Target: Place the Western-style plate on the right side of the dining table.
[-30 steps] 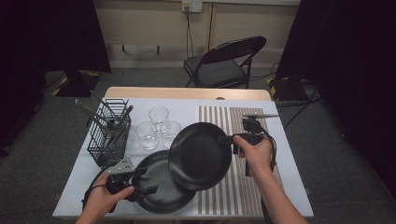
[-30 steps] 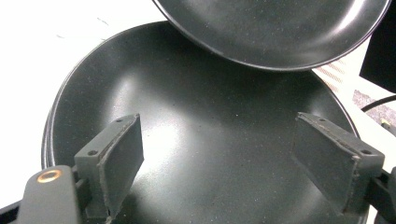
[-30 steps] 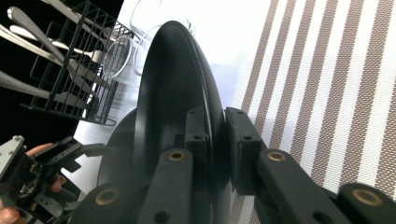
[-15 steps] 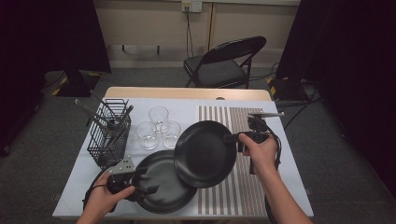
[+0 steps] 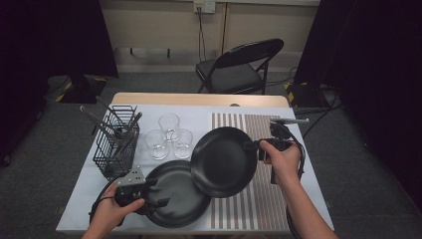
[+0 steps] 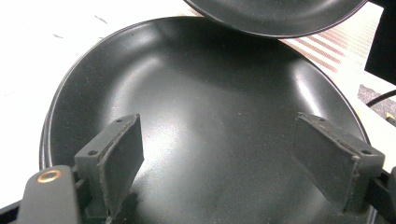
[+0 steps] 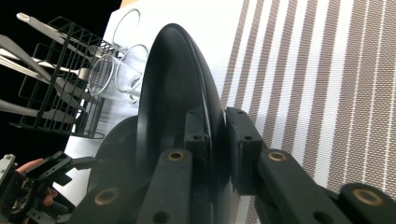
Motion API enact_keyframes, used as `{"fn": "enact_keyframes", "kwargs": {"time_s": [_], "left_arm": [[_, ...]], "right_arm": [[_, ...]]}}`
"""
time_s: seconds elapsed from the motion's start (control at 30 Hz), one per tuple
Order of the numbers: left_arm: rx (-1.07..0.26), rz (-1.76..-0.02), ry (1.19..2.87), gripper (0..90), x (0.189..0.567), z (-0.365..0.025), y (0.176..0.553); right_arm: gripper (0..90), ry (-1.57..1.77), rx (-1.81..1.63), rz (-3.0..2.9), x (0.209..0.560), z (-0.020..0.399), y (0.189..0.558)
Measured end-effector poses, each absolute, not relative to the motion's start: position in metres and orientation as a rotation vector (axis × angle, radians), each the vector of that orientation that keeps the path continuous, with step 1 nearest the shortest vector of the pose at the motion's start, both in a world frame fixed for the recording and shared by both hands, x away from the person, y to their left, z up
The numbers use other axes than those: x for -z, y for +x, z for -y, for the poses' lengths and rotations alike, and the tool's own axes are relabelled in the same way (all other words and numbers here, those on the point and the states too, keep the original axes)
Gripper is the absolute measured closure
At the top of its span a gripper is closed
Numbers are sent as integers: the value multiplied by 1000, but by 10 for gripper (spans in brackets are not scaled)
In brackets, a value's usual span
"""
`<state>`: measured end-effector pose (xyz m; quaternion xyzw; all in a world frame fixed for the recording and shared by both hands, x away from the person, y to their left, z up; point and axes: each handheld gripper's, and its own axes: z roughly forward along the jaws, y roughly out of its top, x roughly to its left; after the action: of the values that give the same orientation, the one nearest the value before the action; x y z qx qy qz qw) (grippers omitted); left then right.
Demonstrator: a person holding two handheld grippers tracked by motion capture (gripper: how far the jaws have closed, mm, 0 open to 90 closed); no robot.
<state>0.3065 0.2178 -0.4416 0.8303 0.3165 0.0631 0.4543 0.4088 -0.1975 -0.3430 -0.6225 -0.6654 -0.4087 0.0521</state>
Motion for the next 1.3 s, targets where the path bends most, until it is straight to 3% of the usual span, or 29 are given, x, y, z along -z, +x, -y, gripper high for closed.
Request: {"fn": "enact_keyframes", "kwargs": {"time_s": [1.3], "left_arm": [[-158,-776,2063,164,441,-219,307]], "right_arm": [[792,-2005,1267,1955,345,227,416]]}}
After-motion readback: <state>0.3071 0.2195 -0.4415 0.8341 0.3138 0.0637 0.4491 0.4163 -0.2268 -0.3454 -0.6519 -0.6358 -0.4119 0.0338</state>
